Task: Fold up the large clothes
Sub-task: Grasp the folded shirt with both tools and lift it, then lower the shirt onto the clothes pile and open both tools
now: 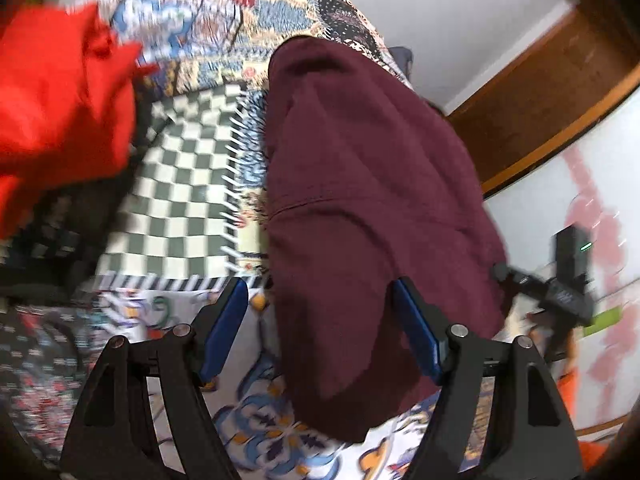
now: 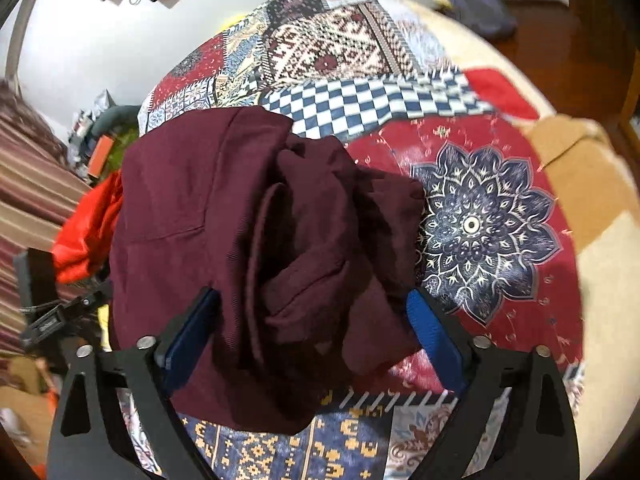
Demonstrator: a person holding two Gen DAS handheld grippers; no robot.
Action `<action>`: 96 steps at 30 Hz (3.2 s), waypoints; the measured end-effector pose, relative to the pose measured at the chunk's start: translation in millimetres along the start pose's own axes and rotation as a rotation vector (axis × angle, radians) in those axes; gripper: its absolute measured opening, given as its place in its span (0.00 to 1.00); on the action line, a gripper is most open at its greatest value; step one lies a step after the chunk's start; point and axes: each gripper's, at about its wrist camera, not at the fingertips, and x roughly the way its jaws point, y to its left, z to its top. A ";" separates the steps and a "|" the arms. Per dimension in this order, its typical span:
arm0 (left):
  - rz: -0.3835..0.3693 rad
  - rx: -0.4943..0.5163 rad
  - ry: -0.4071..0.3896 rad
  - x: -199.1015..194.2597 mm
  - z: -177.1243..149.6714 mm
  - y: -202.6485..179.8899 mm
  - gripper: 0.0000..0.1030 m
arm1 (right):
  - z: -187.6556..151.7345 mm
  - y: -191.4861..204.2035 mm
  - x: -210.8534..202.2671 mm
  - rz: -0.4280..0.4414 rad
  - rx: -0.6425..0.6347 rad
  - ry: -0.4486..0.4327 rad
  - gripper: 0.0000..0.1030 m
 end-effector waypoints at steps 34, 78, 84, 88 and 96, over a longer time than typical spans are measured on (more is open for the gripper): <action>-0.091 0.016 0.033 3.9 27.3 -42.9 0.46 | 12.5 22.2 -9.3 0.112 -0.015 0.033 0.37; 0.113 -0.273 -0.350 -256.8 91.9 241.9 0.50 | 74.0 367.0 169.2 0.195 -0.344 0.000 0.42; 0.133 -0.251 -0.337 -259.8 90.8 232.6 0.58 | 74.6 374.6 158.3 0.144 -0.361 -0.008 0.56; 0.244 -0.173 -0.323 -261.0 90.7 205.9 0.62 | 79.6 367.3 155.4 0.102 -0.322 0.015 0.61; 0.409 -0.121 -0.345 -274.4 83.6 172.9 0.64 | 71.9 366.5 126.0 0.052 -0.369 -0.021 0.61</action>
